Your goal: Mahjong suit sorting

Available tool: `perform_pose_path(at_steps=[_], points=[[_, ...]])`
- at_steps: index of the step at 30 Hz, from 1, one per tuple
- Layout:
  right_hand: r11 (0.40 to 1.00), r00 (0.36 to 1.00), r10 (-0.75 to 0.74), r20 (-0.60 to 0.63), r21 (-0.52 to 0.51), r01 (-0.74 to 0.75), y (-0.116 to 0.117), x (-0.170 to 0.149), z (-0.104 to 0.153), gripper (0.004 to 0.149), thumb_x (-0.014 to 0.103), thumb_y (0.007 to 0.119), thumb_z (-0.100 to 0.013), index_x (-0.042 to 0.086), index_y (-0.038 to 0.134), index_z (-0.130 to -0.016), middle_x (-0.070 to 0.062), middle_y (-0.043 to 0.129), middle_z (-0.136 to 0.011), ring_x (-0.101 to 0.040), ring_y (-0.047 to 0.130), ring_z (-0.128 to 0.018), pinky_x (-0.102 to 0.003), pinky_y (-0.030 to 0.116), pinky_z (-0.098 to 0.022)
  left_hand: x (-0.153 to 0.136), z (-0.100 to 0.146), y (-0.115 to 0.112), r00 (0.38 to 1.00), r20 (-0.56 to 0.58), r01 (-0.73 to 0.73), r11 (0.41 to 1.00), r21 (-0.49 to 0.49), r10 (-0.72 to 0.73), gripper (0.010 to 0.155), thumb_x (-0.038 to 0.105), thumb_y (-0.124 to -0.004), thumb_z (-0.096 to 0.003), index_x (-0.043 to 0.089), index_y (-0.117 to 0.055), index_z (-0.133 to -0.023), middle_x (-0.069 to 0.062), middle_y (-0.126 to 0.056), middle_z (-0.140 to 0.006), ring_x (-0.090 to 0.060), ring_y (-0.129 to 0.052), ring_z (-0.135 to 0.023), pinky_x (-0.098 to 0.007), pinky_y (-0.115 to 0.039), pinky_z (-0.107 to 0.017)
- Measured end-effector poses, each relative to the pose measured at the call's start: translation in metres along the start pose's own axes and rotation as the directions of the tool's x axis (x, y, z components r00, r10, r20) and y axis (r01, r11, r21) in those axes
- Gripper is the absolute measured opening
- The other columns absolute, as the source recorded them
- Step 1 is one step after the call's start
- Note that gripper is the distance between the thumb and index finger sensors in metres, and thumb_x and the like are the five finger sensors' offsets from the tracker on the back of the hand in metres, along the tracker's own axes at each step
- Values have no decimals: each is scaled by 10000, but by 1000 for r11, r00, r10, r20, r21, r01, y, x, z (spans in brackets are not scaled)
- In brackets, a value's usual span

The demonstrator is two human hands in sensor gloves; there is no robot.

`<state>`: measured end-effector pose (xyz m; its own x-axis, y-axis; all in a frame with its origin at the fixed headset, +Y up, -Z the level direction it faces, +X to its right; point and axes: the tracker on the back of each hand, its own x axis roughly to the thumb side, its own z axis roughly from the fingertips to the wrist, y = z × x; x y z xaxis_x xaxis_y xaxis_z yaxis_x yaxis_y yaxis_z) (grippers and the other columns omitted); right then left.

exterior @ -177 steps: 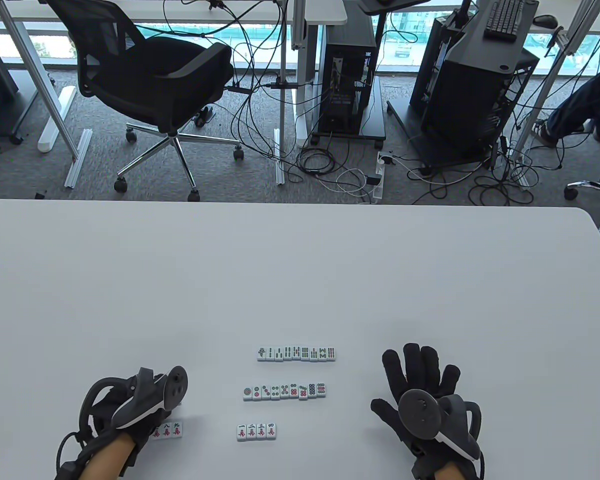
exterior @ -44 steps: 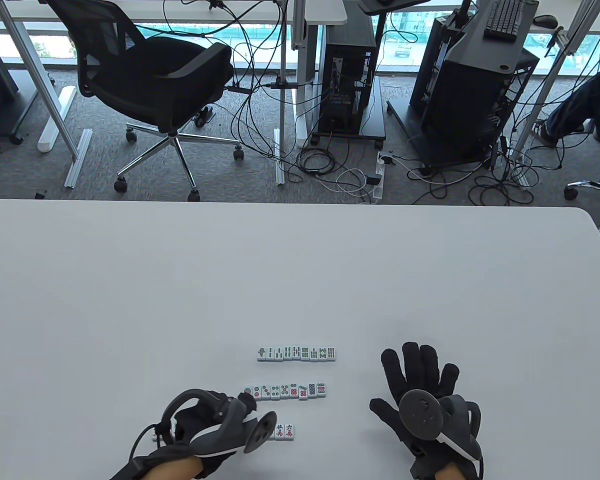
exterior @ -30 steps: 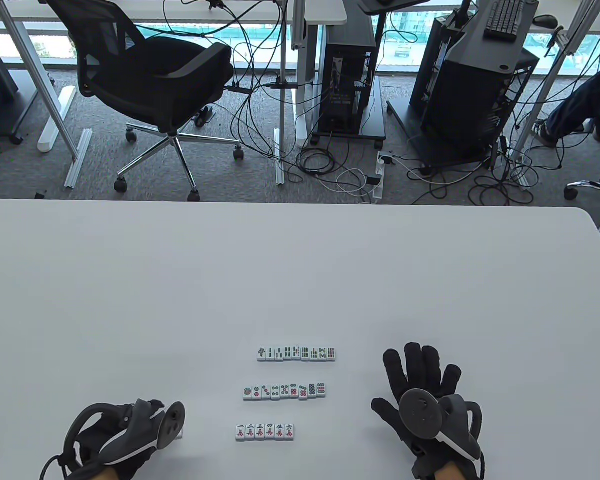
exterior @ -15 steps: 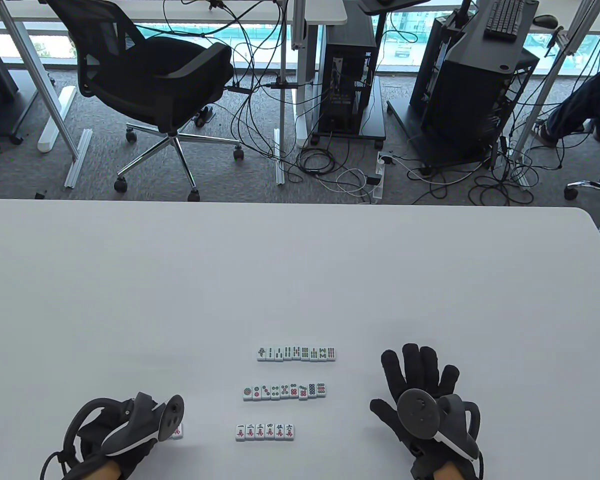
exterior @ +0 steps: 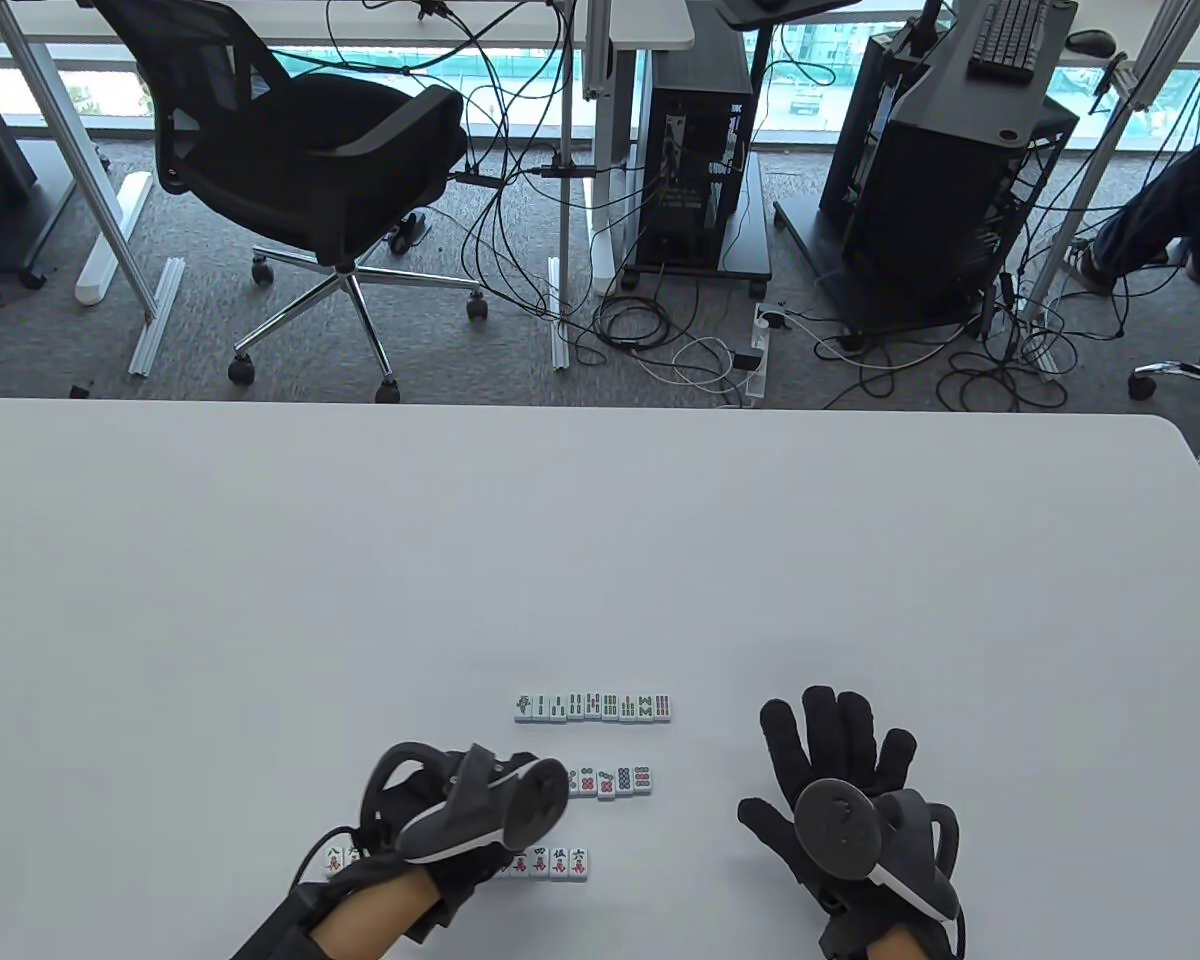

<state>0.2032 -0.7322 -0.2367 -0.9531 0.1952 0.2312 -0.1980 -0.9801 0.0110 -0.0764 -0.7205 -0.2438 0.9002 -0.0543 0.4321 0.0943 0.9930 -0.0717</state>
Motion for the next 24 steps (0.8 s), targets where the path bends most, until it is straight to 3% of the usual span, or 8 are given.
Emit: perform_pose_path(at_steps=[3,8,24], points=[[1000,1000,-7,4,-6,7,-1,0,0,839,607,635,-453,330,129,-1062,-133,70,-1147,-458,55,-1024,-760,164,-682,31,-10,-3,997,72,-1,1000,-11,2,622,540,-867,-283,162,-850,-776,180,-998,-332,-62,-940,-51,-315,-849,-130],[1000,1000,-23,7,-10,23,-2,0,1,837,606,635,-455,332,129,-1062,-129,67,-1148,-456,51,-1025,-758,159,-684,57,-14,-14,990,123,72,996,-59,-64,622,546,-875,-274,156,-865,-759,184,-992,-295,-54,-922,-18,-308,-842,-103],[1000,1000,-13,17,-3,13,-1,2,1,839,608,635,-454,332,128,-1063,-129,68,-1149,-456,52,-1026,-758,160,-685,58,-12,-33,972,128,211,970,-118,-195,644,570,-877,-253,183,-867,-768,189,-987,-271,-56,-907,-1,-308,-834,-91]])
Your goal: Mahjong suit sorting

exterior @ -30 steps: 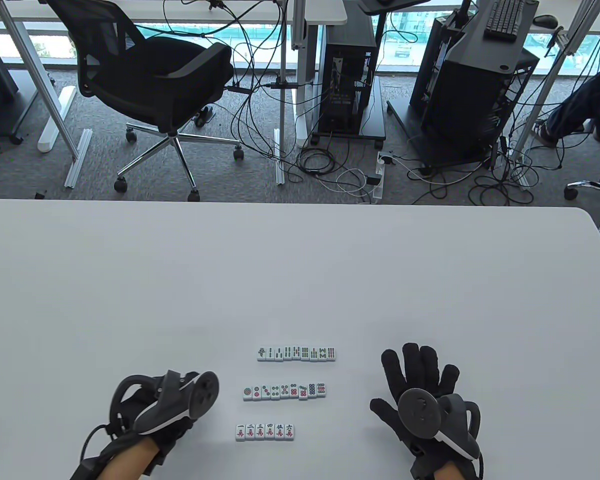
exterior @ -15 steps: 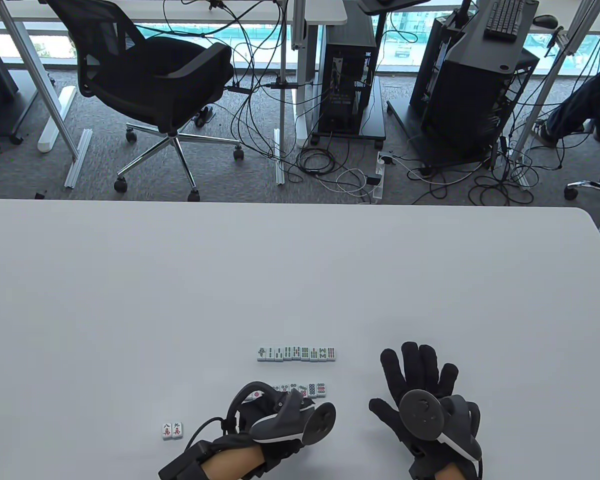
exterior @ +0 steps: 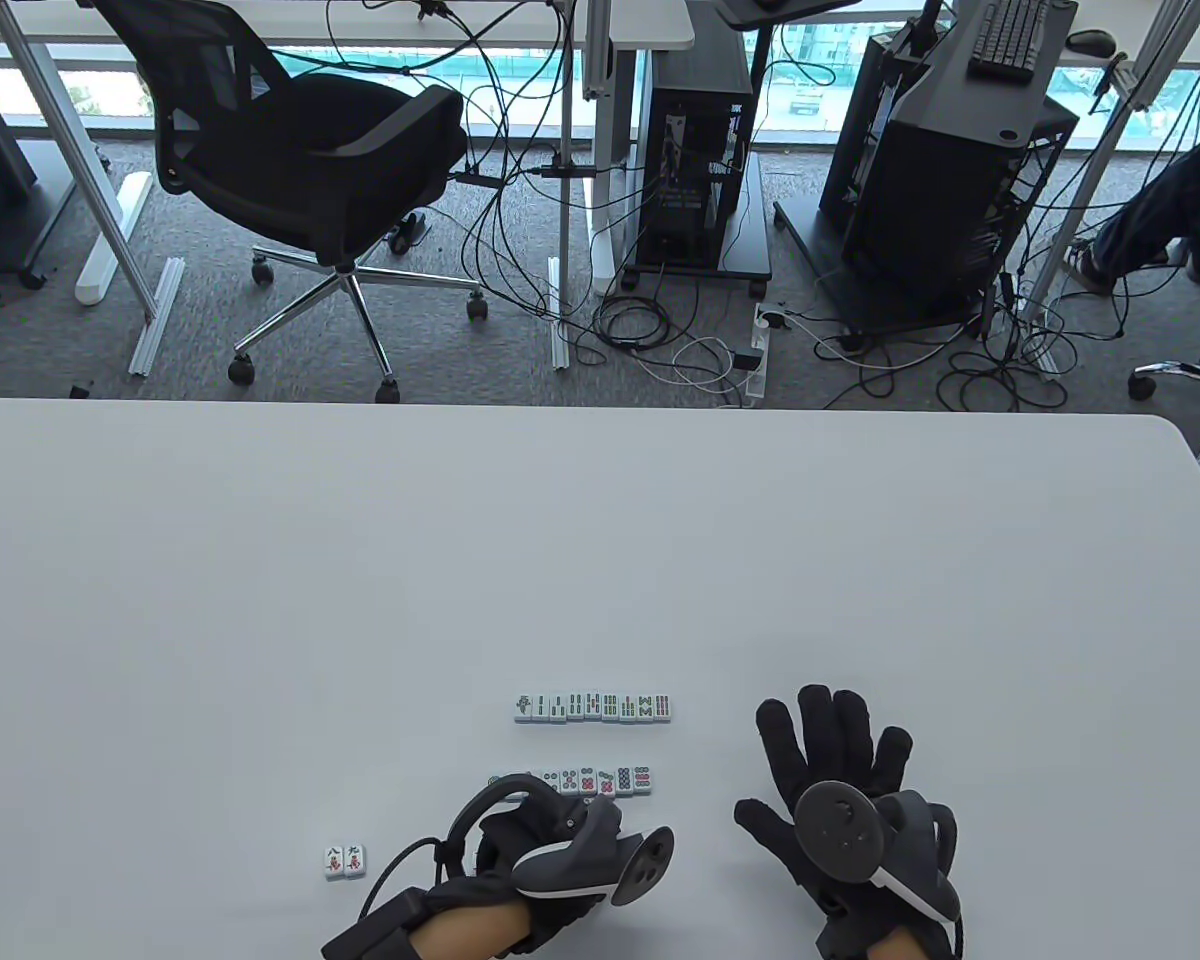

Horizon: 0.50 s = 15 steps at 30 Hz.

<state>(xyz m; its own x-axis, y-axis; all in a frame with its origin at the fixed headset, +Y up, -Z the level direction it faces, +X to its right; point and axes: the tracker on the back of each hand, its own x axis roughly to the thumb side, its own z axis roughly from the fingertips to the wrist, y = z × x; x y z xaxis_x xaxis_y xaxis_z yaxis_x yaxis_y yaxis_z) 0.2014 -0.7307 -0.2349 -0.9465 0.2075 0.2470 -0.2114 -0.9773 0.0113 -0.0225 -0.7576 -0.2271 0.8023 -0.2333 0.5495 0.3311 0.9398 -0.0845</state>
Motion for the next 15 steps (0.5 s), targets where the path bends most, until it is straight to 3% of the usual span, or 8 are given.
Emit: perform_pose_path(at_steps=[7,15], points=[[1000,1000,2,-8,-5,-2,-1,-1,0,839,607,635,-453,330,129,-1063,-131,71,-1148,-457,54,-1025,-759,163,-683,-33,30,12,998,-67,6,995,95,0,661,571,-873,-250,203,-848,-799,172,-1002,-319,-72,-933,-42,-321,-842,-125],[1000,1000,17,-20,2,-17,-1,-3,0,840,608,634,-453,329,128,-1061,-133,71,-1146,-459,56,-1023,-760,166,-680,-110,78,-7,966,-254,39,999,-12,-41,664,554,-880,-251,210,-834,-817,162,-1008,-357,-84,-951,-80,-332,-848,-156]])
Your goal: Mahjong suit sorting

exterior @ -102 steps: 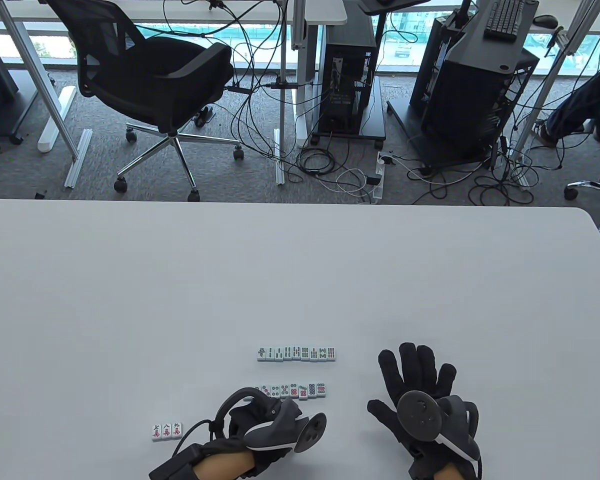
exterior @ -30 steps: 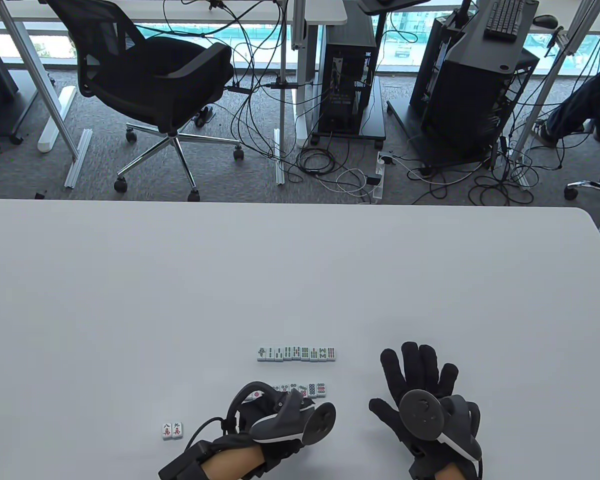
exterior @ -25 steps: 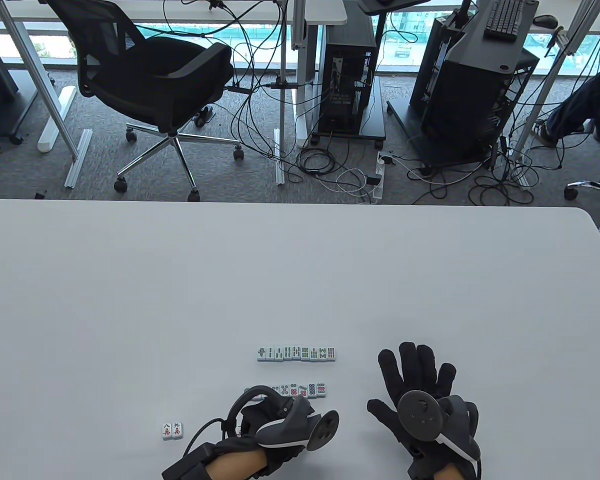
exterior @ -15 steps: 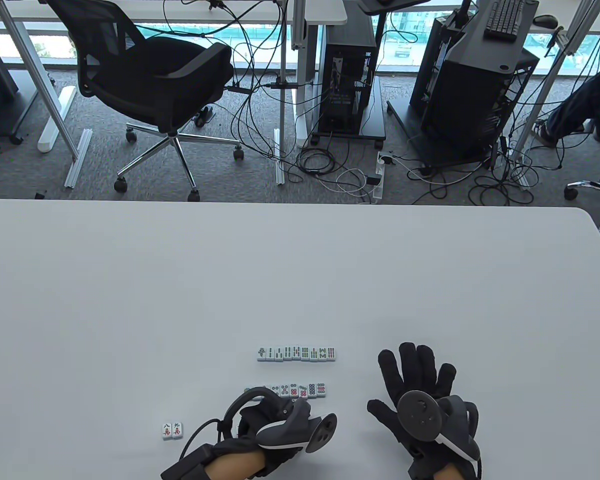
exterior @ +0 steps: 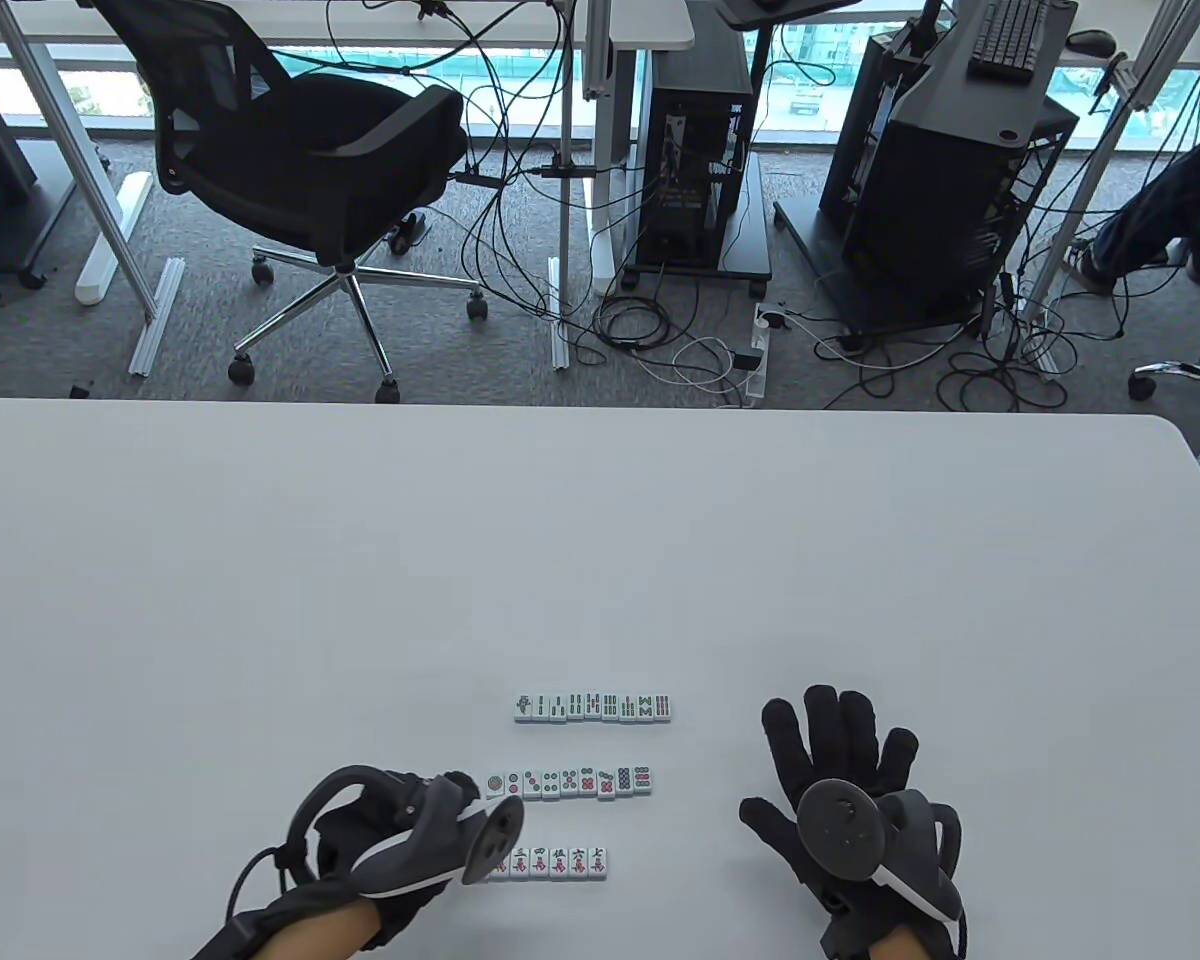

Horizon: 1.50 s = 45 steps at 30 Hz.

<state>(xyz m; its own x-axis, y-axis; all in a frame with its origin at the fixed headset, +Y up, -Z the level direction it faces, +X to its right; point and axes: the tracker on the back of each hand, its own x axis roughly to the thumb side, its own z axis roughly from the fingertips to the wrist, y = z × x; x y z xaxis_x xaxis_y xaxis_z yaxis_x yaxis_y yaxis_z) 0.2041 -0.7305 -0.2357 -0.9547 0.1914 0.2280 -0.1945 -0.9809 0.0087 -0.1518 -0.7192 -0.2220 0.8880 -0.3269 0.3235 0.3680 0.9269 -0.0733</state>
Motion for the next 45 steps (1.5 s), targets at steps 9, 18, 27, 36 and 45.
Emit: perform_pose_path(at_steps=[9,18,27,36,45], points=[[1000,1000,13,-10,10,-13,0,-1,0,839,609,633,-453,327,128,-1061,-136,73,-1145,-460,58,-1022,-760,170,-680,-43,24,-44,996,-85,19,983,-182,-35,681,549,-891,-245,219,-820,-836,164,-1006,-378,-83,-957,-100,-333,-852,-172],[1000,1000,20,-16,16,-20,0,-1,0,840,608,633,-453,324,127,-1061,-139,74,-1144,-462,60,-1021,-761,173,-678,-46,24,-65,995,-104,-4,985,-170,-14,637,521,-884,-266,189,-824,-807,173,-1003,-374,-78,-959,-99,-329,-855,-171],[1000,1000,7,-17,13,-6,0,-1,-1,840,608,633,-454,326,126,-1061,-136,72,-1145,-461,57,-1022,-761,168,-680,-53,12,-47,989,-127,53,986,-156,-73,623,516,-887,-269,175,-844,-789,168,-1005,-369,-80,-958,-94,-331,-854,-167],[1000,1000,-3,-14,7,3,0,-2,-1,838,607,634,-454,329,127,-1061,-133,71,-1146,-458,55,-1023,-760,165,-681,1,-19,18,991,-1,-131,990,42,132,624,530,-872,-283,166,-843,-788,169,-1003,-368,-75,-956,-89,-326,-853,-160],[1000,1000,-21,-10,1,21,-2,-3,-1,838,607,635,-454,331,128,-1062,-130,68,-1148,-456,51,-1025,-759,160,-683,84,-42,60,957,207,-228,968,110,202,625,540,-871,-283,155,-852,-775,176,-999,-348,-65,-947,-66,-318,-851,-140]])
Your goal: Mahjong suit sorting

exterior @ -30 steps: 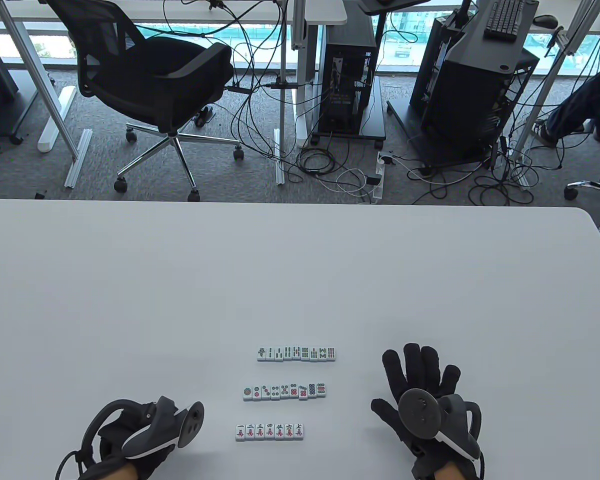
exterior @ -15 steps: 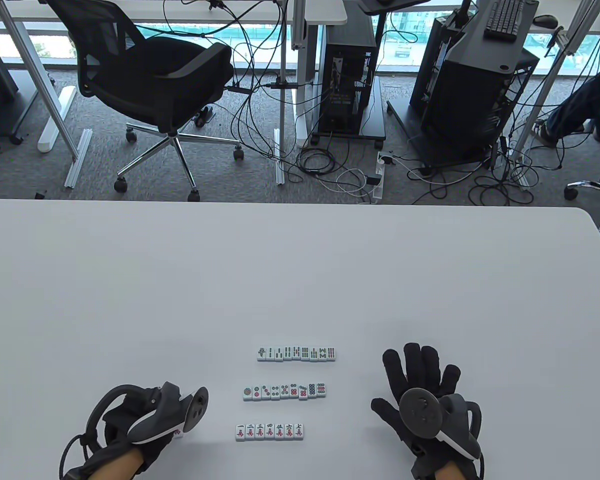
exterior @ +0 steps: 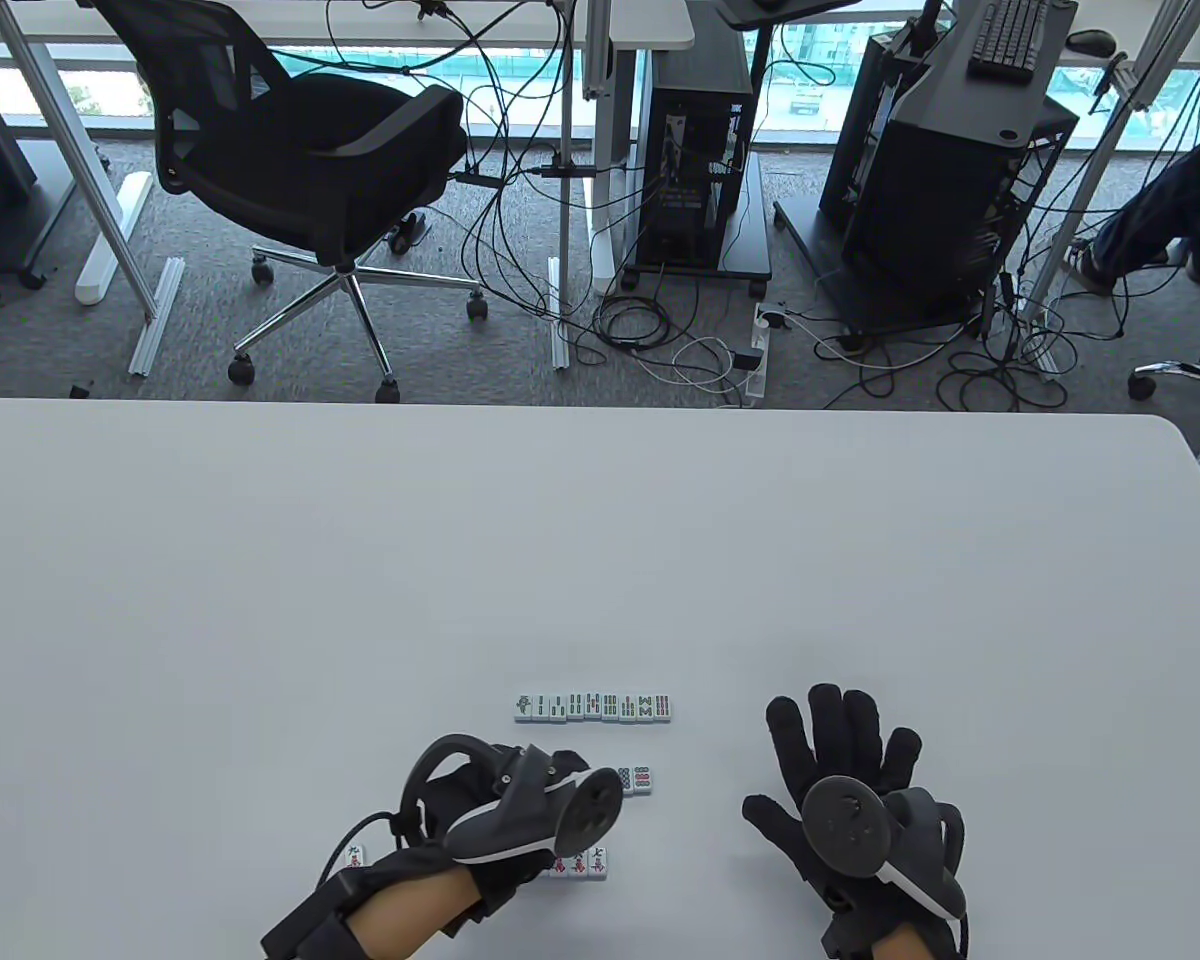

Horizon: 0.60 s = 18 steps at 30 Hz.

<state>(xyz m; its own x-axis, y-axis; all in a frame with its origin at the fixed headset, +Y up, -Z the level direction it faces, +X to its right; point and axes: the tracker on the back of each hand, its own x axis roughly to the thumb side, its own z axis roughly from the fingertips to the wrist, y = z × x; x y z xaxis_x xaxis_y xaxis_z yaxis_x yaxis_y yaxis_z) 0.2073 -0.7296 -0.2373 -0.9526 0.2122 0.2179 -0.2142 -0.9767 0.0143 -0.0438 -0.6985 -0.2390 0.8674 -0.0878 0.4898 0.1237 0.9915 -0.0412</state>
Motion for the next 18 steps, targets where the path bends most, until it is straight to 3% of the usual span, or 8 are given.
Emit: perform_pose_path(at_steps=[7,18], points=[[1000,1000,-8,11,-4,9,1,1,0,839,606,635,-455,332,127,-1063,-130,67,-1148,-455,50,-1026,-759,159,-684,36,-18,-23,998,62,12,997,-77,-8,624,546,-875,-278,146,-862,-758,180,-995,-318,-56,-933,-35,-310,-846,-115],[1000,1000,-9,19,-6,9,2,2,0,838,607,635,-455,333,127,-1063,-128,66,-1149,-455,49,-1026,-758,158,-686,42,-21,-53,989,74,135,978,-156,-125,623,556,-889,-255,166,-882,-741,193,-981,-261,-51,-904,6,-306,-835,-86]])
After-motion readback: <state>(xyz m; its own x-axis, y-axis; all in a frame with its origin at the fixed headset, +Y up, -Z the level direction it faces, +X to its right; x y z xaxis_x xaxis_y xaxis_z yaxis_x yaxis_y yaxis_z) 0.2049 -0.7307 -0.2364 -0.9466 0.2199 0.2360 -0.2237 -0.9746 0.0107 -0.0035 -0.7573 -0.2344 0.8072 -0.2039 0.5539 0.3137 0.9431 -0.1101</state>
